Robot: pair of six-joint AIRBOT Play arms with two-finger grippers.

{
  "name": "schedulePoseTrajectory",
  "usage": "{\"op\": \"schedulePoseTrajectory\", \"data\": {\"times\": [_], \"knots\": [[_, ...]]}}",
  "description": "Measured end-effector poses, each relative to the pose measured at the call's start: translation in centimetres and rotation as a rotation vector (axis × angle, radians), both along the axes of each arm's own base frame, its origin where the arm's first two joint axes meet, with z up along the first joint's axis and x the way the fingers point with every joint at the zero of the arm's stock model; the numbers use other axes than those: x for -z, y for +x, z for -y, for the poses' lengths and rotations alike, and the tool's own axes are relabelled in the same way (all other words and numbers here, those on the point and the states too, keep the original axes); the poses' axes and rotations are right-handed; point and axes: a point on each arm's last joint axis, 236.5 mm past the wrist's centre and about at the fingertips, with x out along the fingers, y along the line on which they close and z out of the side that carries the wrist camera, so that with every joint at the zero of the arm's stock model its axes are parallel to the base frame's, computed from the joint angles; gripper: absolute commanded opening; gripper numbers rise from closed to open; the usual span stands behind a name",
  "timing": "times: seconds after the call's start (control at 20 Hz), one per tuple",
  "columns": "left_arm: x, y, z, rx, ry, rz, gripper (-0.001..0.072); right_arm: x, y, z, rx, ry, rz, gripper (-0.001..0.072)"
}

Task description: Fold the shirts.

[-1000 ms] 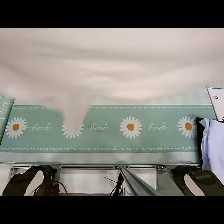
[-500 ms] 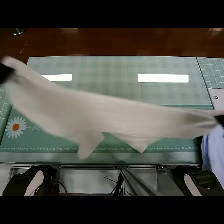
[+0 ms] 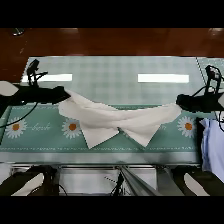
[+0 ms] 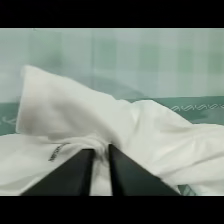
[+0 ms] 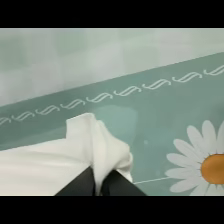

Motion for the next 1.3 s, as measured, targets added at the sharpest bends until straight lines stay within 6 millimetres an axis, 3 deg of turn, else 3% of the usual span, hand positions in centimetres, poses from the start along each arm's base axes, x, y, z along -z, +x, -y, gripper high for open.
{"op": "schedulePoseTrajectory", "data": {"times": [0.05,0.15,0.3,0.45,0.55,0.7,0.85,1.05,1.3], "knots": [[0.3,0.6,0.5,0.012,0.000,-0.007,0.0705,0.7,0.5,0.3,0.025,0.023,-0.036,0.0625],[-0.2,2.0,0.3,0.032,0.015,-0.007,0.0704,1.5,0.7,1.6,0.048,0.049,-0.110,0.0625],[-0.6,2.0,-3.3,0.040,0.079,-0.058,0.0704,1.3,-0.9,5.6,0.086,0.019,-0.194,0.0620],[1.7,-1.3,-7.6,-0.026,0.081,-0.212,0.0704,1.9,-4.3,9.3,0.184,-0.004,-0.233,0.0620],[4.3,-5.1,-8.3,-0.049,0.037,-0.343,0.0704,3.4,-6.3,9.2,0.232,0.040,-0.227,0.0620],[7.3,-9.4,-5.8,-0.035,-0.091,-0.450,0.0703,6.1,-7.9,6.5,0.247,0.157,-0.196,0.0620],[8.9,-11.0,-2.3,0.001,-0.193,-0.450,0.0703,7.6,-8.3,3.9,0.242,0.264,-0.166,0.0620],[10.5,-10.9,1.4,0.062,-0.196,-0.393,0.0703,8.1,-8.3,2.4,0.239,0.327,-0.143,0.0619],[11.7,-11.3,5.6,0.145,-0.171,-0.357,0.0701,8.0,-8.1,2.1,0.242,0.348,-0.129,0.0620]]}}
